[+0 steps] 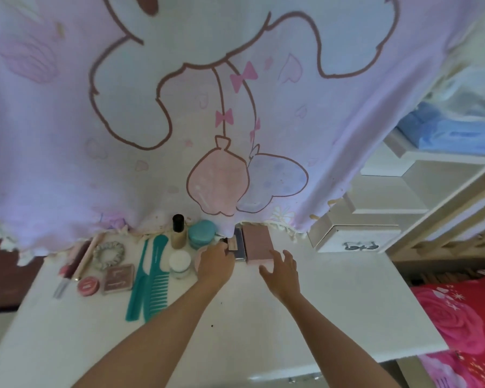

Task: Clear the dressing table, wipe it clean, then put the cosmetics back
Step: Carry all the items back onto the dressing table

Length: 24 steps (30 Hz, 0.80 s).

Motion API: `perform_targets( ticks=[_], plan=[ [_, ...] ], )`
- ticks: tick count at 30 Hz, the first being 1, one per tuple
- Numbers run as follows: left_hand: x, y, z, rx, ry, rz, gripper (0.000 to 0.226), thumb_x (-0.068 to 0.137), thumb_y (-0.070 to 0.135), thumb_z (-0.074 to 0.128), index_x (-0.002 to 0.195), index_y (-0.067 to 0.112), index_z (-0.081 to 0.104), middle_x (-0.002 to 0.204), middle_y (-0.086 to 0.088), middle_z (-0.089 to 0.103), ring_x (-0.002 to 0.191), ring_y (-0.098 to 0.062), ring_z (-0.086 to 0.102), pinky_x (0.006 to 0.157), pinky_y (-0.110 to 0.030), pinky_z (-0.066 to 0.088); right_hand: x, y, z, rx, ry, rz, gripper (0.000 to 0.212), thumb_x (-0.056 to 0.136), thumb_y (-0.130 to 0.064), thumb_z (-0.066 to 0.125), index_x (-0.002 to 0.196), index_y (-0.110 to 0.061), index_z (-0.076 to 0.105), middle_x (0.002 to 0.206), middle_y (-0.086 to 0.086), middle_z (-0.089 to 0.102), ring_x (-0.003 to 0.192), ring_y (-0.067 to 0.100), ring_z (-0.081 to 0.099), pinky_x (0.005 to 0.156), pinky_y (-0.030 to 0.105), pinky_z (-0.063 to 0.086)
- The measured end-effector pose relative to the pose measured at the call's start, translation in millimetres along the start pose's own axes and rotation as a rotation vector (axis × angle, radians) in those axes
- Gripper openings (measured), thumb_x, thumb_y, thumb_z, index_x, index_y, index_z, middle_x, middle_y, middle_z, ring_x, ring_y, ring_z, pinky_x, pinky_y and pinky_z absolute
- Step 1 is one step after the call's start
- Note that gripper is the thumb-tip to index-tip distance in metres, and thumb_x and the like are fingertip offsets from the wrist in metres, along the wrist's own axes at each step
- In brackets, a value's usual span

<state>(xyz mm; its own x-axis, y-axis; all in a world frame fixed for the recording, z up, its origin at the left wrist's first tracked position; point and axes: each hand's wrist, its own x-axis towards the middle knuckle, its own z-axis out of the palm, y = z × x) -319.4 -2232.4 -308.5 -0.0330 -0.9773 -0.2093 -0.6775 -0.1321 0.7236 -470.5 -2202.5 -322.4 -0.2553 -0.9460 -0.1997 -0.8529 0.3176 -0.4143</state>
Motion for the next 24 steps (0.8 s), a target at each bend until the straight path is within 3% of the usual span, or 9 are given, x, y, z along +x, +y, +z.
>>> perform_targets(
  ticks=[3, 7, 12, 18, 24],
  plan=[
    [-46, -15, -9, 0.107, 0.148, 0.057, 0.021, 0.09, 0.01, 0.042, 0.102, 0.002, 0.055, 0.105, -0.014, 0.059, 0.099, -0.029, 0.056, 0.08, -0.035, 0.042, -29, 0, -3, -0.051, 0.004, -0.129, 0.052, 0.091, -0.034, 0.049, 0.137, -0.016, 0.032, 0.149, 0.014, 0.018, 0.134, 0.03, 0.024, 0.106, 0.036, 0.028],
    [-124, -48, -16, 0.318, 0.285, -0.047, 0.033, 0.092, 0.018, 0.041, 0.123, 0.008, 0.05, 0.125, -0.01, 0.052, 0.116, -0.025, 0.045, 0.093, -0.033, 0.039, -82, -4, 8, -0.149, -0.035, -0.366, 0.052, 0.091, -0.036, 0.048, 0.138, -0.021, 0.033, 0.149, 0.012, 0.019, 0.135, 0.029, 0.023, 0.106, 0.036, 0.028],
    [-225, -97, -24, 0.498, 0.34, -0.184, 0.04, 0.094, 0.018, 0.037, 0.133, 0.013, 0.042, 0.139, -0.006, 0.042, 0.124, -0.024, 0.037, 0.096, -0.031, 0.036, -158, -16, 34, -0.198, -0.111, -0.628, 0.051, 0.091, -0.037, 0.047, 0.138, -0.021, 0.034, 0.15, 0.011, 0.02, 0.137, 0.025, 0.019, 0.108, 0.034, 0.023],
    [-328, -146, -56, 0.488, 0.404, -0.433, 0.043, 0.095, 0.02, 0.035, 0.138, 0.017, 0.033, 0.147, -0.002, 0.029, 0.134, -0.02, 0.024, 0.106, -0.031, 0.024, -230, -57, 56, -0.216, -0.182, -0.871, 0.05, 0.091, -0.035, 0.048, 0.137, -0.017, 0.038, 0.147, 0.013, 0.027, 0.137, 0.025, 0.02, 0.108, 0.034, 0.023],
    [-445, -200, -93, 0.34, 0.57, -0.672, 0.043, 0.093, 0.019, 0.037, 0.137, 0.015, 0.038, 0.145, -0.004, 0.033, 0.134, -0.022, 0.024, 0.107, -0.035, 0.023, -323, -116, 98, -0.21, -0.244, -1.124, 0.043, 0.087, -0.03, 0.057, 0.125, -0.01, 0.051, 0.136, 0.019, 0.042, 0.13, 0.035, 0.034, 0.101, 0.042, 0.033]
  ],
)
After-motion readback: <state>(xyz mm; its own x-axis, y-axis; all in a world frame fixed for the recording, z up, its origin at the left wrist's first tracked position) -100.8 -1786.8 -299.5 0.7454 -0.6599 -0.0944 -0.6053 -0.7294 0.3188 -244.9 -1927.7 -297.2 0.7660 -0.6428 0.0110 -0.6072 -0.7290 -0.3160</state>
